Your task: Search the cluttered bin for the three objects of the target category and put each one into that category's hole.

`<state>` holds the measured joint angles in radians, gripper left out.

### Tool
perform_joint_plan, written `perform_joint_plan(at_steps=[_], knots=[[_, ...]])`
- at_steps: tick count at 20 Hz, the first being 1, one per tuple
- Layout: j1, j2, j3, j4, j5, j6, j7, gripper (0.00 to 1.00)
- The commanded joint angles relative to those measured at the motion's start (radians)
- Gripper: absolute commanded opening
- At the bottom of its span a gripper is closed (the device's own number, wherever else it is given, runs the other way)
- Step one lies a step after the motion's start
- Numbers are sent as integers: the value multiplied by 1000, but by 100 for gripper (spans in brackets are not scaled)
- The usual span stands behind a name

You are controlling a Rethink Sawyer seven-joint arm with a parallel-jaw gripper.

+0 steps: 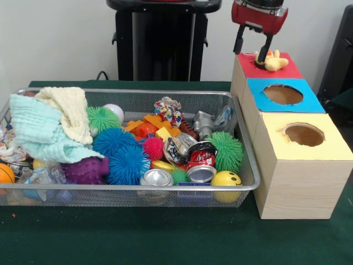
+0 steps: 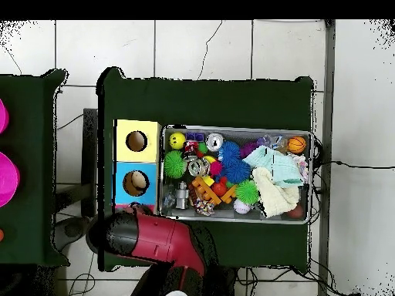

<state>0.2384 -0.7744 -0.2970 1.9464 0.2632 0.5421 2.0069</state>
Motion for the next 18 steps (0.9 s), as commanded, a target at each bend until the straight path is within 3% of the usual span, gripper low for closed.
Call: perform_joint_plan(at_steps=[1,13,18], knots=[[12,32,85,67,-18,-55,140,100],[104,8,39,75,-2,-31,200,100],[108,26,42,83,6,-63,197,100]])
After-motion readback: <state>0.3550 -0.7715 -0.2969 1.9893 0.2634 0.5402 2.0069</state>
